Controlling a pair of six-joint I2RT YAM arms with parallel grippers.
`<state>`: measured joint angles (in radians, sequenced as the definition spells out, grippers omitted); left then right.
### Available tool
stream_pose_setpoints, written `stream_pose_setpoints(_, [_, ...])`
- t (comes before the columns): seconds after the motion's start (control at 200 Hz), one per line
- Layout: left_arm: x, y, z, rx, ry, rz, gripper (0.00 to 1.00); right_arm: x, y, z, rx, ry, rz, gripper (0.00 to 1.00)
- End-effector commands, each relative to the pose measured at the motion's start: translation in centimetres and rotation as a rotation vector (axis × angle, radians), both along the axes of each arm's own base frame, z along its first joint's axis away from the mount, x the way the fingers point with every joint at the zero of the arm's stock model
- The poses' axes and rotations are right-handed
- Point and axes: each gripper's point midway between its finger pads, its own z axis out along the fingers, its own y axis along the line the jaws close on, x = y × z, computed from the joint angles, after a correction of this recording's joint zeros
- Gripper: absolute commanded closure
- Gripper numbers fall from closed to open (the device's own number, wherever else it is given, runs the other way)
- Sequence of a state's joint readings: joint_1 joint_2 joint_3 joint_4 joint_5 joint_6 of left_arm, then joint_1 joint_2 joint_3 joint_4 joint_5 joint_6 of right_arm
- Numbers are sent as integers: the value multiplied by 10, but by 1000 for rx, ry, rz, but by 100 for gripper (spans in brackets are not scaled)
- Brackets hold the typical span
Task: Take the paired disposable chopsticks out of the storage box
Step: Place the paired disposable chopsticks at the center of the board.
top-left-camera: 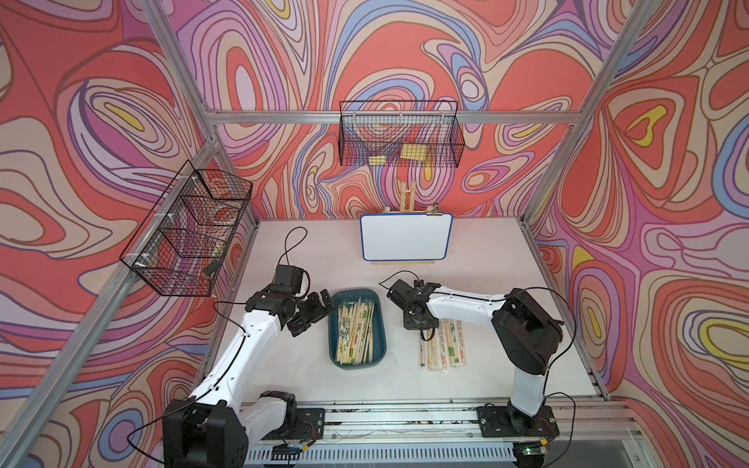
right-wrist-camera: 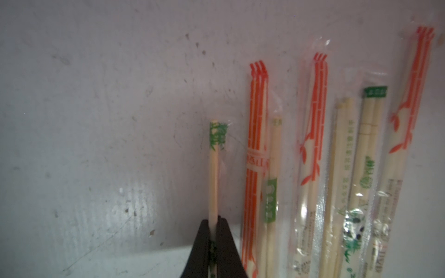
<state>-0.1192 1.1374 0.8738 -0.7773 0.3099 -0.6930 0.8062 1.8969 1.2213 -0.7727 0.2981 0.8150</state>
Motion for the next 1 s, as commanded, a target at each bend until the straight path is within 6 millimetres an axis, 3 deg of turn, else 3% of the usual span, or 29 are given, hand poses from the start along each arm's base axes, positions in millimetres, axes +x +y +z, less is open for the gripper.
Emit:
stream_pose_setpoints(0.0, [0, 2, -4, 17, 5, 4, 0, -2, -3, -11, -13, 10, -14, 96])
stream_pose_setpoints(0.526, [0, 3, -1, 28, 6, 5, 0, -2, -1, -3, 11, -5, -8, 75])
stream_pose_setpoints(0.996, [-1, 6, 6, 40, -5, 3, 0, 5, 9, 33, 85, -60, 4, 68])
